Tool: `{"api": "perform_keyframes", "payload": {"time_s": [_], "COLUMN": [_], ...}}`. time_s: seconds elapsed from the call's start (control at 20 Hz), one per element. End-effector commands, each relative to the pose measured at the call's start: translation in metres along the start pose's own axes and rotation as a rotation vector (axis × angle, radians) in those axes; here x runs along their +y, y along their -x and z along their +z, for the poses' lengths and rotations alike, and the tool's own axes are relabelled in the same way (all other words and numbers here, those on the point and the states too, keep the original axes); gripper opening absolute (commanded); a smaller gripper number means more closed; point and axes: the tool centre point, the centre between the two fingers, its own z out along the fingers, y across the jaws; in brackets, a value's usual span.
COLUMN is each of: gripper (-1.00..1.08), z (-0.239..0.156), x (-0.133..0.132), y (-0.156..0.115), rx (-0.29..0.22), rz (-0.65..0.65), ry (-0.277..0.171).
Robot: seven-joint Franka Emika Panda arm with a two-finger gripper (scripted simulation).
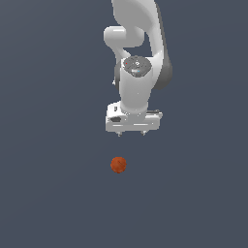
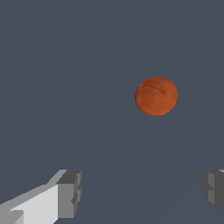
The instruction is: Pick up the object and move it to a goal position.
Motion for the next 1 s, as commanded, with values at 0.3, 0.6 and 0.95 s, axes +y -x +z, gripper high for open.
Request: {"api": "perform_keyframes", "payload": {"time_s": [0.3,0.6,0.95], "gripper": [1.00,1.00,1.00], "z": [0.019,0.044,0.068], "x": [0.015,0.035,0.053], "y": [-0.023,-0.049,-0.069], "rx": [-0.003,-0.005,-0.007], "rz": [0.104,0.229,0.337], "ry": [-0.004,-0.004,-0.002]}}
